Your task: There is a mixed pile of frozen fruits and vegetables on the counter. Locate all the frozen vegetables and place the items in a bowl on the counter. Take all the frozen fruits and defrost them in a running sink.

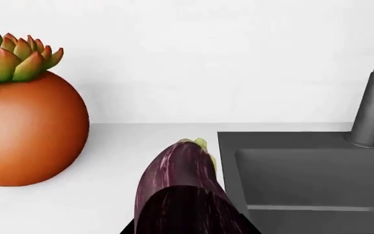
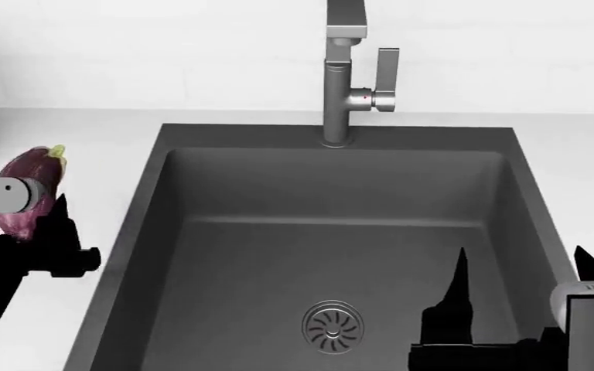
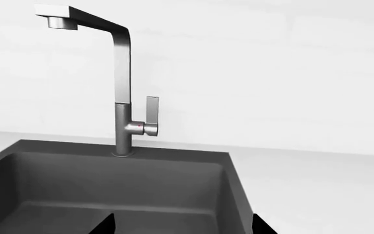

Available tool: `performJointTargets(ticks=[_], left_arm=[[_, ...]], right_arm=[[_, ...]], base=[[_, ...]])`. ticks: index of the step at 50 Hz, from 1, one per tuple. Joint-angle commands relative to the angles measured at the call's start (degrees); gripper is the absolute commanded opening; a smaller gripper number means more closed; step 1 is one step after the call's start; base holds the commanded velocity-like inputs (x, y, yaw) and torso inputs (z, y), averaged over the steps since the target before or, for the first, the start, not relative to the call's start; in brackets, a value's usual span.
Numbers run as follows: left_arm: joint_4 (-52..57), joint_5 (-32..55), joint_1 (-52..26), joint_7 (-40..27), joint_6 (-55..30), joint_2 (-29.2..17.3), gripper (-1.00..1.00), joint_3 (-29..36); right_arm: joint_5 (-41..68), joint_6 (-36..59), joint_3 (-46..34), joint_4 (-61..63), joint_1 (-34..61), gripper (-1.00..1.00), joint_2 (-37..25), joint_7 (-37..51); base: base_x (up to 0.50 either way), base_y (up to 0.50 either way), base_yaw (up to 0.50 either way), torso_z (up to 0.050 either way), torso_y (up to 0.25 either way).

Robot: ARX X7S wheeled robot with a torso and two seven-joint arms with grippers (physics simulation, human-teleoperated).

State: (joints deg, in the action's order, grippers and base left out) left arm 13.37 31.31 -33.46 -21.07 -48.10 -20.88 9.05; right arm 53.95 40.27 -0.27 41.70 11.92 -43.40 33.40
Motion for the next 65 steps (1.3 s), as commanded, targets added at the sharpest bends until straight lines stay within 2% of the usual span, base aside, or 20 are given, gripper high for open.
performJointTargets(ticks=[1,5,7,14,31,38,41,65], left_arm=[[23.72,10.96,10.30,-3.48,-8.82,-6.70,-1.00,-9.22],[24.46,13.33,14.74,-2.95,-7.56,-6.28,-1.00,-12.89],[24.82,12.60,14.77,-1.66,-8.19,-7.54,-1.00,-10.09],[27.40,14.04,14.96,-3.86,-9.86,-9.00,-1.00,-13.46],[28.51,16.64,14.54,-5.07,-10.85,-8.30,-1.00,-14.75],[28.02,15.83,14.39,-4.96,-10.34,-8.07,-1.00,-13.35],[28.34,16.72,15.07,-4.85,-10.34,-8.58,-1.00,-14.81],[28.00,17.69,14.63,-5.11,-10.15,-8.51,-1.00,-14.56]], right_arm=[[0.19,-0.37,0.86,0.44,-0.34,1.00,-0.36,0.44],[-0.17,-0.35,0.43,0.42,-0.45,1.00,-0.11,0.68],[-0.11,-0.36,0.32,0.39,-0.31,1.00,-0.06,0.58],[-1.50,-1.93,0.87,1.18,-0.08,1.00,0.09,0.62],[-1.65,-0.77,0.41,2.69,-0.13,1.00,-1.21,1.70],[-0.68,-0.87,1.10,2.56,-0.34,1.00,-1.08,2.19],[-0.82,-0.84,1.09,2.82,-0.49,1.00,-1.37,2.21],[0.22,-1.05,1.62,3.46,-0.75,1.00,-1.72,2.87]], base=[[0.00,0.00,0.00,0.000,0.000],[0.00,0.00,0.00,0.000,0.000],[0.00,0.00,0.00,0.000,0.000],[0.00,0.00,0.00,0.000,0.000],[0.00,0.00,0.00,0.000,0.000],[0.00,0.00,0.00,0.000,0.000],[0.00,-0.42,0.00,0.000,0.000],[0.00,-0.50,0.00,0.000,0.000]])
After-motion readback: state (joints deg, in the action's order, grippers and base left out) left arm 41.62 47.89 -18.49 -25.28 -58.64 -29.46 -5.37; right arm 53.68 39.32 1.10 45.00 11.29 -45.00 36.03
